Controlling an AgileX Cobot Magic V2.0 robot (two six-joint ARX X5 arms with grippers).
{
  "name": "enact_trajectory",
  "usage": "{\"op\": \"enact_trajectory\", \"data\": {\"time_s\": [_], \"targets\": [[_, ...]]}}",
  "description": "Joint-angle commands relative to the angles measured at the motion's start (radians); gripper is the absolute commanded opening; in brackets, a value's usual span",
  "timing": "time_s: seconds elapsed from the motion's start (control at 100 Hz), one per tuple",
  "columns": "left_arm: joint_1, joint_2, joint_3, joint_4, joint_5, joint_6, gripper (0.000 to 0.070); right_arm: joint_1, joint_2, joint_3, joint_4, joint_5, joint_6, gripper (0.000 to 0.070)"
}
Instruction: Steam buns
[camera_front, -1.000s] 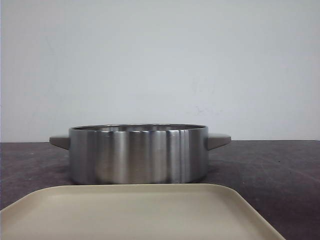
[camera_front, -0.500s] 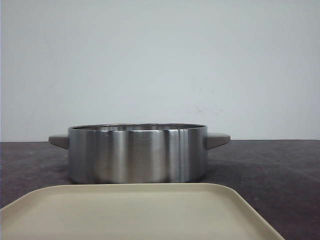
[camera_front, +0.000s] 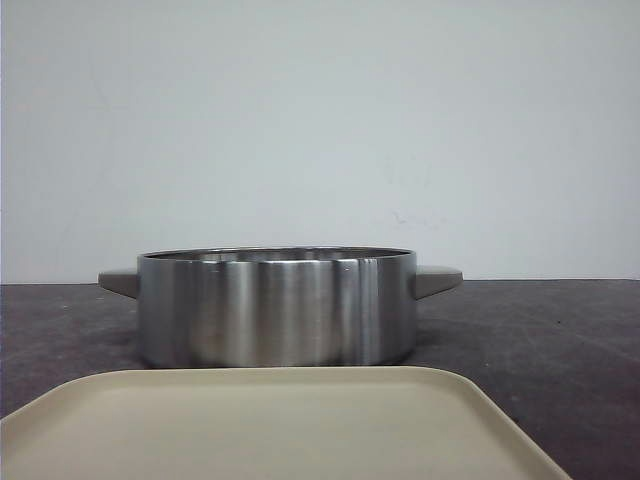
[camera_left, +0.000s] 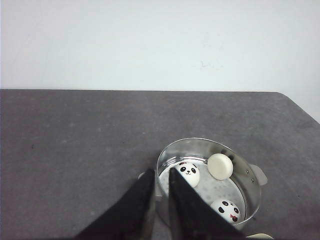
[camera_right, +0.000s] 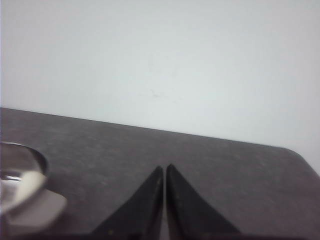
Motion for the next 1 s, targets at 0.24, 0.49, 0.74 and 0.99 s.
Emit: {"op": "enact_trajectory", "data": {"time_s": [0.24,0.49,0.74,0.99], "targets": [[-0.007,0.003,0.015,0.005,-0.002,0.010,0.0000,-0.086,-0.132,-0.109,-0.122,-0.002,0.015,0.0007],[-0.007,0.003,0.015,0.005,-0.002,0.010,0.0000,-0.100,-0.132,-0.172,-0.112,-0.007,0.098,0.0006],[-0.007,0.003,0.015,0.005,-0.002,0.010,0.0000,-0.102,-0.132,-0.171,-0.213,-0.002,0.134,0.0007],[-0.007,0.003,0.015,0.005,-0.002,0.010,0.0000,-0.102,-0.132,-0.171,-0.206,-0.002,0.079,0.0007]]}}
